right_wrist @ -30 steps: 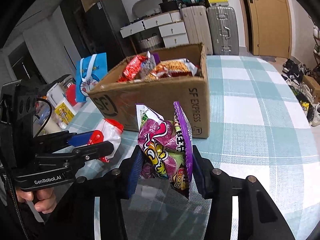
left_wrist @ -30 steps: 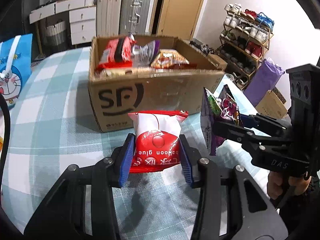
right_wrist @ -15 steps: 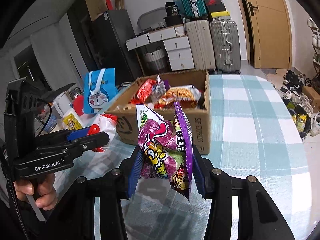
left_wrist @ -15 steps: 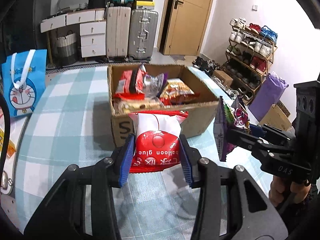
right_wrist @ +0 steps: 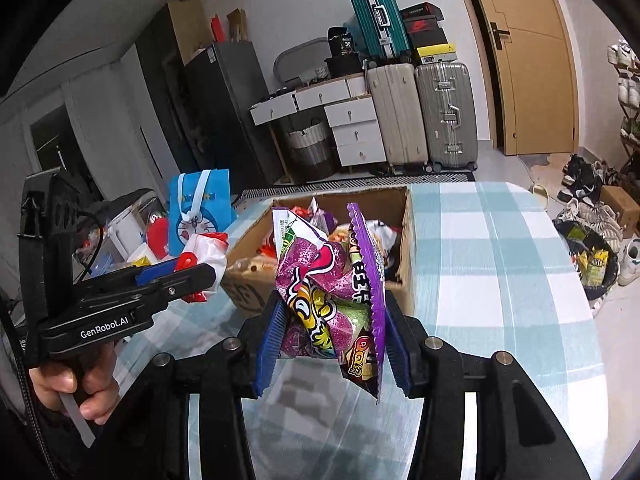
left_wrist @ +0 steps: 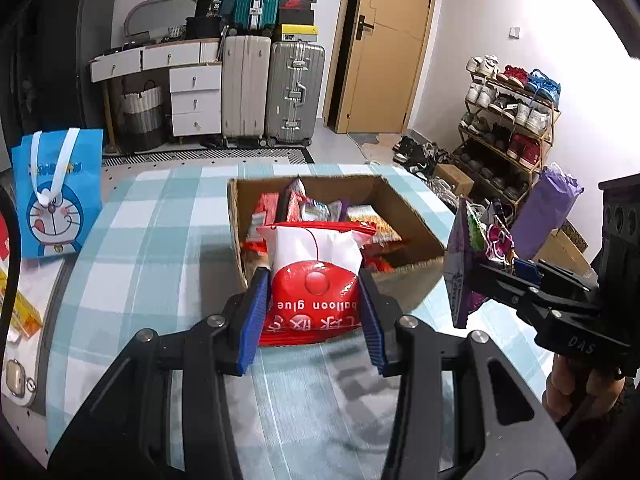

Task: Organize snacks
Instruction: 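Lift and carry the marshmallow pack and candy bag over the box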

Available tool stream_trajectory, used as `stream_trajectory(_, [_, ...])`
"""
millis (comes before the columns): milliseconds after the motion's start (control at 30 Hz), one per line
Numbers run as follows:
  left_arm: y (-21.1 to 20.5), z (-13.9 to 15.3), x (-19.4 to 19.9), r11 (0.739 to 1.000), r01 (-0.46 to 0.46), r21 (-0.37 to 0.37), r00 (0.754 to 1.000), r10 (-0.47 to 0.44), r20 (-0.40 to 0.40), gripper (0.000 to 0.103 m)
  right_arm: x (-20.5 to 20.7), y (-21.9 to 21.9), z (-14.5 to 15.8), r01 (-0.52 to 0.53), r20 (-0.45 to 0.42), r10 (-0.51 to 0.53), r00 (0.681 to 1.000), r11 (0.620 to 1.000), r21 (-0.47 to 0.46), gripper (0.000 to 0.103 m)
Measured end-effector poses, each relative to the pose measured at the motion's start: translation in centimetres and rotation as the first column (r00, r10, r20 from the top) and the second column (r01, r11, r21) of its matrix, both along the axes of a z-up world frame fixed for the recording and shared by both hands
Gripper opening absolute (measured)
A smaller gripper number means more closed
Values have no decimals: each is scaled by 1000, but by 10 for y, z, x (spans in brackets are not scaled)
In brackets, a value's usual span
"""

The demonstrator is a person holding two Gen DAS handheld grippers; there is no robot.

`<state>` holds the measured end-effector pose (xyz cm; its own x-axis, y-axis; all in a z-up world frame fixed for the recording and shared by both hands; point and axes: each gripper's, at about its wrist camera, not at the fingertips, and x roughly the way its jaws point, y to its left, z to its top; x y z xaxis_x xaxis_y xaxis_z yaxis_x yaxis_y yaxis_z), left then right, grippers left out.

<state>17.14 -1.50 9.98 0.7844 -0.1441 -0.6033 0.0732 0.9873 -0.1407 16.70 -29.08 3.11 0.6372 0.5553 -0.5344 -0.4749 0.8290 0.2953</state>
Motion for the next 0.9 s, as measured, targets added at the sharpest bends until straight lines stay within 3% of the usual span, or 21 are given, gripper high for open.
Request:
stream_trajectory(433, [15, 19, 38, 999, -37, 11, 999, 37, 39, 40, 41, 15, 16, 8, 24, -8, 1000, 1000, -7, 47])
stream_trajectory(900, [18, -5, 94, 996, -85, -10, 996, 85, 18, 40, 81, 43, 2, -9, 2, 9, 1000, 1000, -14, 47])
